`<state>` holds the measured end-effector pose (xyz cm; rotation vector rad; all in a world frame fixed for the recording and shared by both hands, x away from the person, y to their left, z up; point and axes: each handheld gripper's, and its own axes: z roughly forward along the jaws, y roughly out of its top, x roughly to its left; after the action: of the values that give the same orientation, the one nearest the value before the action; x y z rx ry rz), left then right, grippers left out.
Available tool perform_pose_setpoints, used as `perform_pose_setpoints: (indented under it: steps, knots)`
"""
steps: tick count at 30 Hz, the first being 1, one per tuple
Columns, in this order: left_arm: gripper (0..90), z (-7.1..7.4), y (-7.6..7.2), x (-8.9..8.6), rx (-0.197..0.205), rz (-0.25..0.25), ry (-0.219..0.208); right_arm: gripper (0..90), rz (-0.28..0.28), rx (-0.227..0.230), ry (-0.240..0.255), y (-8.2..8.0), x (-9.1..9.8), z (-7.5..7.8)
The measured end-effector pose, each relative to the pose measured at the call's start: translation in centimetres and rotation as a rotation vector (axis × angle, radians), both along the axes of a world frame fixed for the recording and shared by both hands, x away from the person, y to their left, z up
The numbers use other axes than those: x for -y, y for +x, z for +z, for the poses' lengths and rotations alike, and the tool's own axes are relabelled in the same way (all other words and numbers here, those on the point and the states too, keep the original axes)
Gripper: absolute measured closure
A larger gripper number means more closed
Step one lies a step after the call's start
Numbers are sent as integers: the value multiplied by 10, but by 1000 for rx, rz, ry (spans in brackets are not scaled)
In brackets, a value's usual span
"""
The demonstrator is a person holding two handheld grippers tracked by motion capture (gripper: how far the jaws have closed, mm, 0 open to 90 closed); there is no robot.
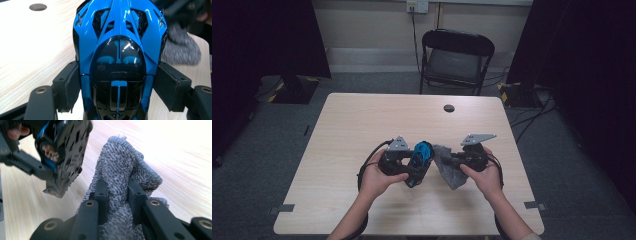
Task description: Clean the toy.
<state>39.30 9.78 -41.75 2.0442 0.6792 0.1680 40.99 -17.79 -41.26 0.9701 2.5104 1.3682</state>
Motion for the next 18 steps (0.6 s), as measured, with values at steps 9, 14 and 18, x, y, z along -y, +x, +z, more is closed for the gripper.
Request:
perform_pose_setpoints:
  steps: [9, 14, 18]
  knots:
    - [268, -4, -2, 0, -6, -3, 12, 743, -11, 27, 26, 4, 5, 16]
    - [268, -6, -3, 4, -10, -13, 13, 743, 10, 36, 47, 2, -2, 20]
    - [268, -7, -3, 8, -8, -24, 14, 743, 29, 37, 69, 1, -8, 22]
